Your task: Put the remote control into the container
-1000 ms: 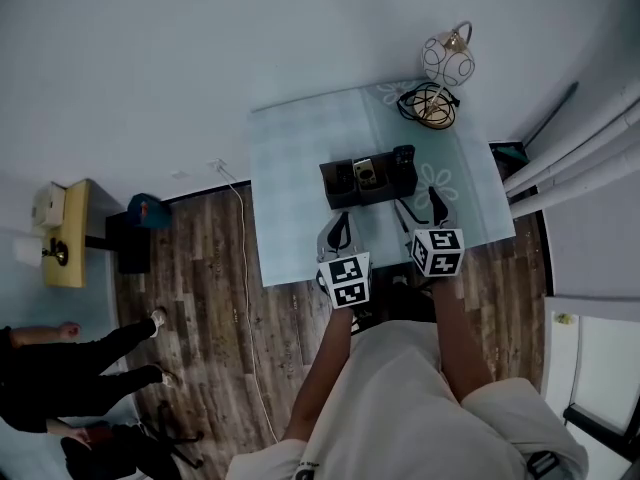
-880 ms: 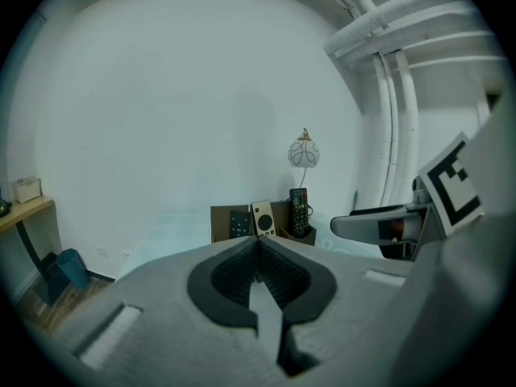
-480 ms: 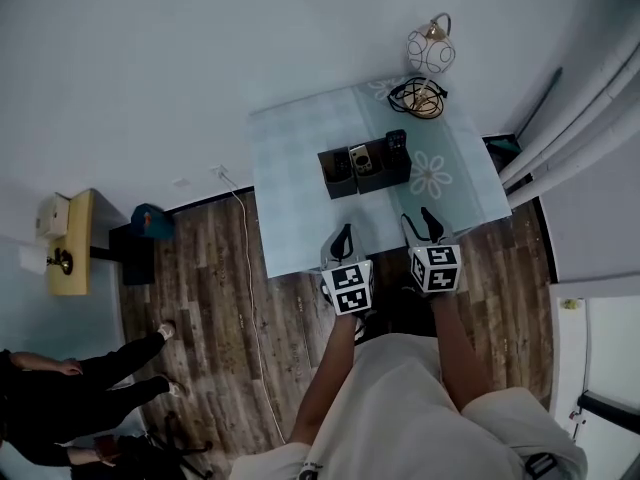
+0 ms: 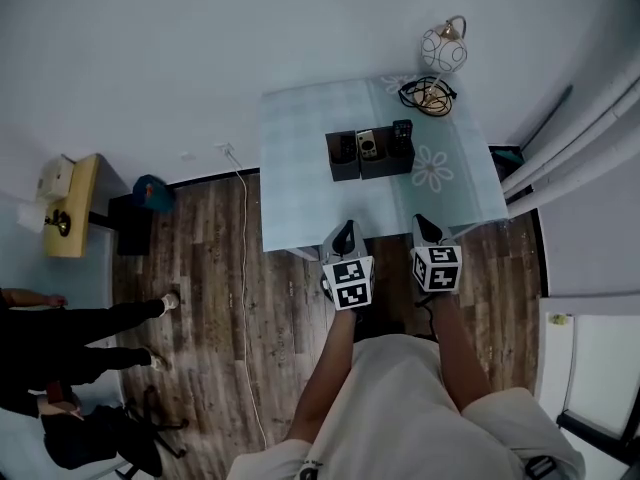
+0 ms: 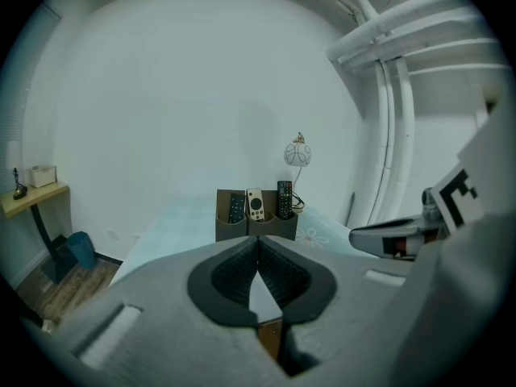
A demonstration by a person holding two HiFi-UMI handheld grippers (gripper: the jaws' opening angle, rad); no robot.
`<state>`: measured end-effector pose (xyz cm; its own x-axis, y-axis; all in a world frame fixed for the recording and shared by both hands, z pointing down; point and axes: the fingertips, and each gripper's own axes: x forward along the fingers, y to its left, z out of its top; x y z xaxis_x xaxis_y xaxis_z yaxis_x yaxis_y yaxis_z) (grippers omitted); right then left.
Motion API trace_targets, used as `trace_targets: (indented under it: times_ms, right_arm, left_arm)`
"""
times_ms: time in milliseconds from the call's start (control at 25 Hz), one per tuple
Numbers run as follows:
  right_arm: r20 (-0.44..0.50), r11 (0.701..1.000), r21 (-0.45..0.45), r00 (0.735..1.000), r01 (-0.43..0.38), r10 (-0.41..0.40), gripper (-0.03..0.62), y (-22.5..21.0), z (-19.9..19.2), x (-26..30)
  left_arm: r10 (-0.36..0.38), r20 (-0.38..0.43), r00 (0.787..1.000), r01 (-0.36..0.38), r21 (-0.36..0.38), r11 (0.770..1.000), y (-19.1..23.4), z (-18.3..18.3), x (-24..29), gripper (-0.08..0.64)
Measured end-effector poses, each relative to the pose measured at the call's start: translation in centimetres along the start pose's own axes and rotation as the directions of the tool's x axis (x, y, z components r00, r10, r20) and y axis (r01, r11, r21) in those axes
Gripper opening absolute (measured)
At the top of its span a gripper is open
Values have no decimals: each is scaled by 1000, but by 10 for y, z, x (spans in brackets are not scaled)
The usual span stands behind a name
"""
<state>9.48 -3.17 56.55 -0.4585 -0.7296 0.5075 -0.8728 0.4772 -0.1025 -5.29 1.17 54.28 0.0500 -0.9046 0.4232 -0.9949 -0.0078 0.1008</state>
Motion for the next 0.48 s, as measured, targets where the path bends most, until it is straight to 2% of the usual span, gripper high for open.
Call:
trace_targets:
  times_ms: [280,480]
  right_arm:
    - [-25,999,27,999,-44,44,2,3,-17,-25]
    - [-21,998,14,998,-61,61,2,4,-19,-36]
  left_arm:
    - [16,-19,1000,-16,0,1000,-14,-19,-22,5]
    - [16,-19,1000,-16,7,1000,-20,-23,-28,5]
